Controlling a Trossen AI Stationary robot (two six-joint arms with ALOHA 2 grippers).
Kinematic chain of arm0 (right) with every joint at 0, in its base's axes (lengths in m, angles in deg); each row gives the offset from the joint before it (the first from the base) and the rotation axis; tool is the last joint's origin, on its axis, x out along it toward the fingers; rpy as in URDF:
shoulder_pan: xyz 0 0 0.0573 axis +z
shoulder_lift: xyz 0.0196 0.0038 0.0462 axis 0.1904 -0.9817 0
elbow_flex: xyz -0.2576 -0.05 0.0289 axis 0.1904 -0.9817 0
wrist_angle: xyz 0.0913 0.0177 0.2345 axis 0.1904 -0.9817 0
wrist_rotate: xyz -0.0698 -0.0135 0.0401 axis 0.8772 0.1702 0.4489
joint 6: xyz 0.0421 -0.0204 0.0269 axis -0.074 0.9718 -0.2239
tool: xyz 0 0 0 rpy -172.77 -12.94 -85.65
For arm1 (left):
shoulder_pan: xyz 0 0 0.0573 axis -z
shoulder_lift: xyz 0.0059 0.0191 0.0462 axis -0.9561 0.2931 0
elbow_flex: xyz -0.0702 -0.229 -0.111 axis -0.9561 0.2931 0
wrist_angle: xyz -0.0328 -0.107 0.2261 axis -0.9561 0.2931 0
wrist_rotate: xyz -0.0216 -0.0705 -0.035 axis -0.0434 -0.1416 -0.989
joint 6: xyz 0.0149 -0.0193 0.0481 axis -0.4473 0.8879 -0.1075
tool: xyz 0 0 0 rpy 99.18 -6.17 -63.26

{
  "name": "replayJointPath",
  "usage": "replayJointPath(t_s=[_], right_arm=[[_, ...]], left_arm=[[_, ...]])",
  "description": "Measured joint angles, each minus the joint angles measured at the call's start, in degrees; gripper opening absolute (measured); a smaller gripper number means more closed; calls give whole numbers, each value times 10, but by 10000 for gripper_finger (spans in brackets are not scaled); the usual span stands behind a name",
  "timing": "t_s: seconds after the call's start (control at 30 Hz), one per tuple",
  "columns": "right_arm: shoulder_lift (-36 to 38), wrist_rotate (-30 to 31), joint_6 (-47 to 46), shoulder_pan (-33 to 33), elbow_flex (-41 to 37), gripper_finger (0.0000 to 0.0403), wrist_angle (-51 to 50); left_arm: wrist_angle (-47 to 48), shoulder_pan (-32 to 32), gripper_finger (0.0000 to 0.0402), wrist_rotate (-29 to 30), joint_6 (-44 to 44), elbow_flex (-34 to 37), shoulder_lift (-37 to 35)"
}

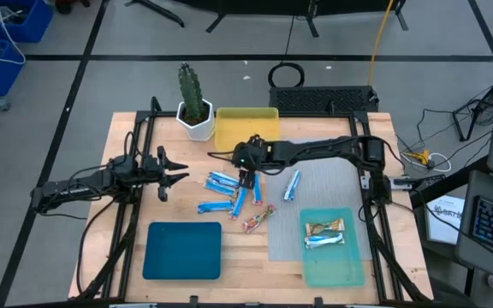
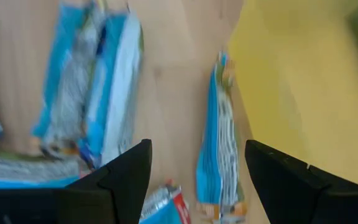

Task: Pick and place Granola Bars by type
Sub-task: Put the yellow granola bar into the green bin

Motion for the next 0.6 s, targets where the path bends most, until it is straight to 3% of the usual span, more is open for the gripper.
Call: replayJointPath(t_s=[0.6], right_arm=[[-9,-1,8,-23,-56,251,66]], left_arm=[[0,0,124,0,0,0,0]])
